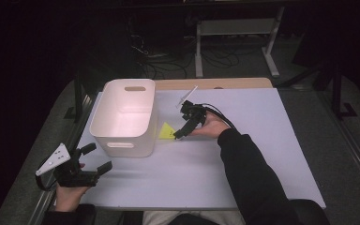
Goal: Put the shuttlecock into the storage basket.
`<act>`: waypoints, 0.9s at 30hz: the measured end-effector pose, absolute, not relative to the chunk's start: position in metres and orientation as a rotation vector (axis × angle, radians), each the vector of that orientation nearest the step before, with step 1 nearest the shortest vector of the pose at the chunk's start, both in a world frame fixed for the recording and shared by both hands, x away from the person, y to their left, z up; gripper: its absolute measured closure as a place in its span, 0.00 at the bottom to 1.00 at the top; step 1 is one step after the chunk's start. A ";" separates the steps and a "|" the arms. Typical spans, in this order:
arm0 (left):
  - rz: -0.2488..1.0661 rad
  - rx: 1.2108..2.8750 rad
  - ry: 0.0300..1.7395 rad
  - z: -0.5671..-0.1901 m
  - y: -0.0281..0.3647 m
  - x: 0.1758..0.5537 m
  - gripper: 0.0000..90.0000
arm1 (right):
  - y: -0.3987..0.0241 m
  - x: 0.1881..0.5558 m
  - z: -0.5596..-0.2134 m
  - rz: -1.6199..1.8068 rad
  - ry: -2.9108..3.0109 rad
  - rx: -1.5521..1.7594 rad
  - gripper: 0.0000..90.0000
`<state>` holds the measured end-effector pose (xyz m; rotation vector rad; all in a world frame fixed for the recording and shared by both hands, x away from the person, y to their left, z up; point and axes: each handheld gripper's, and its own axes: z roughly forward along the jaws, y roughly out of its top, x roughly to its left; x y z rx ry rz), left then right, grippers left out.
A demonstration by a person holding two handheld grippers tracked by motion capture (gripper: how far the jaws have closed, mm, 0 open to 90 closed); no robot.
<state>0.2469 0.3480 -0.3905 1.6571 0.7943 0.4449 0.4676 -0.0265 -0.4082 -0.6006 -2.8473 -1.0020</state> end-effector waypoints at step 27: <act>0.445 1.660 0.792 -0.390 0.348 0.247 0.00 | -0.019 0.467 -0.423 -0.909 -2.861 -0.458 0.31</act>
